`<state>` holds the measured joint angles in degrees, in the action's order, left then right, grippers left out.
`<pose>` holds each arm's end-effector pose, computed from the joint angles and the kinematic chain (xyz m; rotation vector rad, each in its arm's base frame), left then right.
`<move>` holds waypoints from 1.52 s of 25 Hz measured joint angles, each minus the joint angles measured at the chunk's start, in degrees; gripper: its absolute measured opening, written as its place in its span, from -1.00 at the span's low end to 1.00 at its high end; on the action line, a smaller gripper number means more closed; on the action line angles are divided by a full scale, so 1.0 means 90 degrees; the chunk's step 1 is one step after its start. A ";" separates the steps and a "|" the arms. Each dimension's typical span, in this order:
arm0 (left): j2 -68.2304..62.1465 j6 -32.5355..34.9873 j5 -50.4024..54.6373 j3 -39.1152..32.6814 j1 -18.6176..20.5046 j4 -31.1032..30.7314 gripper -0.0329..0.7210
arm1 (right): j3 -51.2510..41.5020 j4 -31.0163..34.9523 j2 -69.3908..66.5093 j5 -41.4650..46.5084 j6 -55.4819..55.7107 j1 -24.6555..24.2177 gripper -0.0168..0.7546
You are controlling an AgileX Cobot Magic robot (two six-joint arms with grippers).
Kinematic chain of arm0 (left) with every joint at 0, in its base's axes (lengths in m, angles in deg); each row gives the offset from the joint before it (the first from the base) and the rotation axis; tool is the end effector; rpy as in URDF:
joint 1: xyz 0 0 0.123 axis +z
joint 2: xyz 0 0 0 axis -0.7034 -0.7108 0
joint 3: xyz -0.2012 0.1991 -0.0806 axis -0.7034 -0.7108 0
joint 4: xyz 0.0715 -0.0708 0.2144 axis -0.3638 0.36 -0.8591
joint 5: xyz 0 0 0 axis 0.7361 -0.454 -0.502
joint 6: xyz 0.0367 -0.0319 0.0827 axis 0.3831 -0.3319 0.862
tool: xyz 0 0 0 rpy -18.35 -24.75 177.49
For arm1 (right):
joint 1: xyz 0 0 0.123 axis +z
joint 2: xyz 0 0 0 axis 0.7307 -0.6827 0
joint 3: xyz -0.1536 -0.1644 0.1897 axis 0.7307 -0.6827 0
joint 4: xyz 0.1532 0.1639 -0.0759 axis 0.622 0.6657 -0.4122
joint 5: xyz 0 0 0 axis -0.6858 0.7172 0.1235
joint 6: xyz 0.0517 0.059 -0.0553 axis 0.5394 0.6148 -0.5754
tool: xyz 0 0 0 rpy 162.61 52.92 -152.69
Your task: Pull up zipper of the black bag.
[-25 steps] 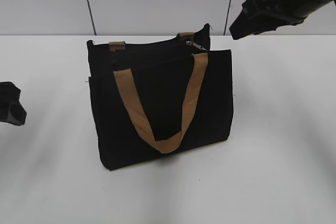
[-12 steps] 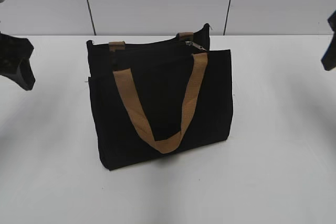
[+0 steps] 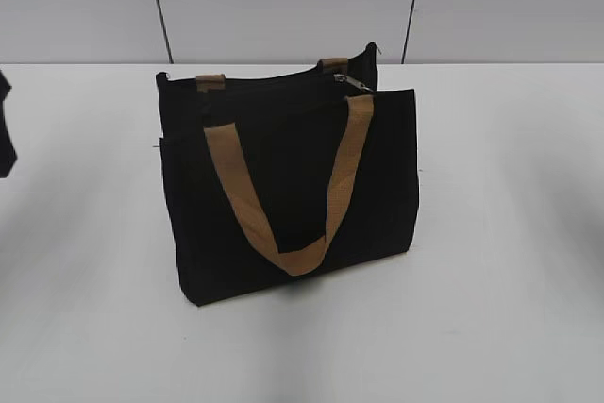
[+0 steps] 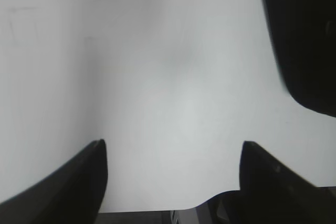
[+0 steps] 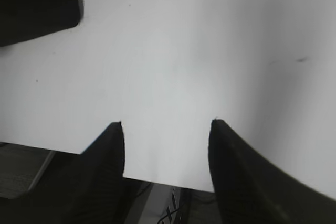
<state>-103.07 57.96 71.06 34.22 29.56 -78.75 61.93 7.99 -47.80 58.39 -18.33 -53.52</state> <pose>0.2321 -0.0628 0.3064 0.2428 2.9376 -0.0526 0.2447 -0.0036 0.3072 -0.0875 2.8944 0.3336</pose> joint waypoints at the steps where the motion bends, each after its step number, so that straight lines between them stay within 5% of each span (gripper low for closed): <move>1: 0.0218 0.0000 0.0000 -0.0135 0.0000 0.0000 0.64 | -0.0183 0.0007 0.0294 0.0001 0.0000 -0.0003 0.09; 10: 0.3528 -0.0074 0.0078 -0.2182 0.0000 0.0000 0.64 | -0.2398 0.0038 0.3575 0.0035 0.0000 -0.0008 0.09; 22: 0.7846 -0.0074 -0.0324 -0.3313 0.0000 0.0000 0.63 | -0.3896 0.0054 0.8604 0.0068 -0.0153 -0.0008 0.09; 38: 0.8910 0.0483 -0.0911 -0.3868 0.0007 0.0040 0.59 | -0.4141 -0.0037 0.8981 -0.0612 -0.0240 -0.0008 0.09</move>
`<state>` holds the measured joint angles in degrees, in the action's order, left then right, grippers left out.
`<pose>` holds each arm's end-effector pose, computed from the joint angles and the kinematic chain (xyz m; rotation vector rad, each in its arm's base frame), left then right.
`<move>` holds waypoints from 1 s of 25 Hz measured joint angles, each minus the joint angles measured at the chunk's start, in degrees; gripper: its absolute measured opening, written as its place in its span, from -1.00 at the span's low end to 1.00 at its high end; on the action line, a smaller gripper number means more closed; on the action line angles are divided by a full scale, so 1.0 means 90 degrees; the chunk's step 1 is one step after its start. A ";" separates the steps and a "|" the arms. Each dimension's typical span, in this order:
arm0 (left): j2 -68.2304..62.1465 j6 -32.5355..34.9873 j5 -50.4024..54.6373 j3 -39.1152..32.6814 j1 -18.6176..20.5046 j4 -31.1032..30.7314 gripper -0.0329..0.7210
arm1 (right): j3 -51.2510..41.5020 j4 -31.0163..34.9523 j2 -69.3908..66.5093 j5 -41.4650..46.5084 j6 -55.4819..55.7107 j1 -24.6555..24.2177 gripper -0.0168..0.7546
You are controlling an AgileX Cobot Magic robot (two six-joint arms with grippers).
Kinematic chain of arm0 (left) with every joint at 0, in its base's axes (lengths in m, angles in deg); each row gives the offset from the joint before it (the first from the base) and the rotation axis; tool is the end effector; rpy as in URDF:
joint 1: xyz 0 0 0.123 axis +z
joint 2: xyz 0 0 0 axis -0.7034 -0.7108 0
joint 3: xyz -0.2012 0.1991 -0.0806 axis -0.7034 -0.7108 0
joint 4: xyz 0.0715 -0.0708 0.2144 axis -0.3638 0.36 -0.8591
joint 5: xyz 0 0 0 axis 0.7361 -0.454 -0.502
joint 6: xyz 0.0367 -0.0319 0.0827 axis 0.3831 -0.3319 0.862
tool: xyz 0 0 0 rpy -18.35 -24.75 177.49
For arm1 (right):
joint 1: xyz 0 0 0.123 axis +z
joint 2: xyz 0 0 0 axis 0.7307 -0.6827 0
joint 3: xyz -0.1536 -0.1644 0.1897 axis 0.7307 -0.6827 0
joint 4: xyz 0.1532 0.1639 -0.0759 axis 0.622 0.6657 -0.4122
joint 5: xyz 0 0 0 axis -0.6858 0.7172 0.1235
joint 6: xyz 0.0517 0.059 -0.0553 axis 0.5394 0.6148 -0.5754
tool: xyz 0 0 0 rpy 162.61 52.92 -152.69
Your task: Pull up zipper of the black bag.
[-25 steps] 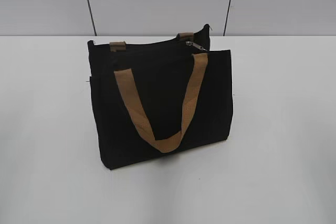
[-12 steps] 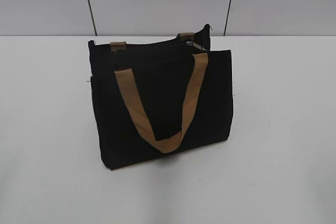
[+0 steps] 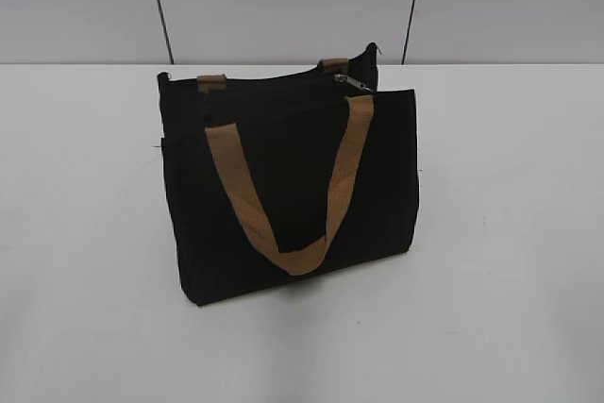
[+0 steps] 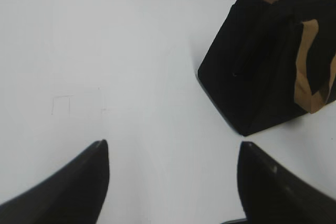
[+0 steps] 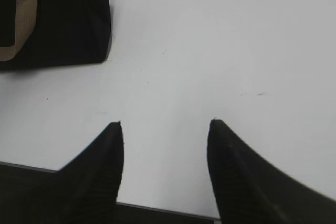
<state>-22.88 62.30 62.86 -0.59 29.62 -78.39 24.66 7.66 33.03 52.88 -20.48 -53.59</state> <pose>-0.0268 0.0066 0.2745 0.2413 2.0003 -0.1903 -0.0241 0.0259 0.2624 -0.1969 2.0623 0.0794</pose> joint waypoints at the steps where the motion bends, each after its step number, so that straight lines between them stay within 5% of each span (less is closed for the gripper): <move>1: 0.0000 0.0000 -0.0007 0.0000 0.0000 0.0000 0.59 | 0.0000 0.0000 0.0000 0.0000 0.0000 0.0000 0.09; 9: 0.0000 0.0013 -0.0019 0.0000 0.0029 0.0019 0.53 | 0.0000 0.0000 0.0000 -0.0024 0.0000 0.0009 0.09; 18: 0.0000 0.0015 -0.0019 0.0000 0.1243 0.0100 0.50 | -0.0007 0.0000 0.0000 -0.0036 0.0000 0.0009 0.09; 25: 0.0000 0.0015 -0.0019 0.0000 0.1347 0.0100 0.49 | -0.0007 0.0000 0.0000 -0.0036 0.0000 0.0009 0.09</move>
